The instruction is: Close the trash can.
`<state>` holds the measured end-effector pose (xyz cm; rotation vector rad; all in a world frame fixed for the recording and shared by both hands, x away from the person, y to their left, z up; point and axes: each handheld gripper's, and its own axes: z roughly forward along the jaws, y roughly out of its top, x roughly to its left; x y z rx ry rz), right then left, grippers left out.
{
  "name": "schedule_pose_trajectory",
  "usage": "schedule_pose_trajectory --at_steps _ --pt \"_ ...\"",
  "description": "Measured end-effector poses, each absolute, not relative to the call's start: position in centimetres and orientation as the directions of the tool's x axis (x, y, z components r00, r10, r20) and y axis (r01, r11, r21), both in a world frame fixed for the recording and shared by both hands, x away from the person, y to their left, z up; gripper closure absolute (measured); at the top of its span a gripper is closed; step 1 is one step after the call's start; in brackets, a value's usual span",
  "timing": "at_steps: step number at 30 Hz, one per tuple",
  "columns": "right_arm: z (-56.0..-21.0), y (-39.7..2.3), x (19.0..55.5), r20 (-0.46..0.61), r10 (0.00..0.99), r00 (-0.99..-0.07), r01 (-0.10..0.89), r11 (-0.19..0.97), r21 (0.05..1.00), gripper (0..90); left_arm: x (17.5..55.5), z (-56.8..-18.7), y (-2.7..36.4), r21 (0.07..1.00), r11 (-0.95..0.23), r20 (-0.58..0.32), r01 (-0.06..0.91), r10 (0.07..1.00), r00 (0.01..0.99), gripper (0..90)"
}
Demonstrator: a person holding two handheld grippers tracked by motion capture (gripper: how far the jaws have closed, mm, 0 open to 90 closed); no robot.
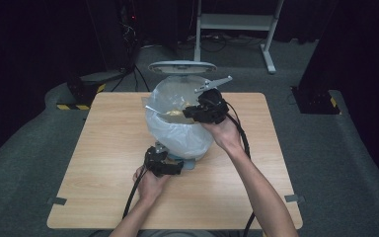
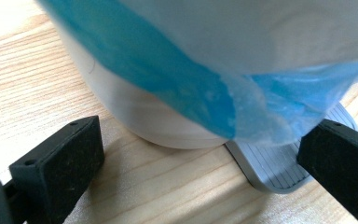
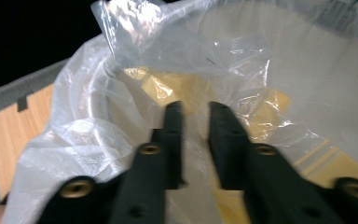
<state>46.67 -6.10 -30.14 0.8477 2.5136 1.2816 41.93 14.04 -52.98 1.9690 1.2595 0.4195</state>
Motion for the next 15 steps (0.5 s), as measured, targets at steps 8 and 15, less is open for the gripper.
schedule_pose_trajectory --at_steps 8,15 --pt "-30.6 -7.0 47.6 0.098 0.620 -0.778 0.461 0.458 0.760 90.0 41.9 -53.0 14.0 0.737 -0.234 -0.117 0.634 0.880 0.461 0.6" --pt "-31.0 -7.2 47.5 0.094 0.628 -0.773 0.475 0.475 0.741 80.9 41.9 -53.0 14.0 0.737 -0.234 -0.117 0.634 0.880 0.461 0.6"
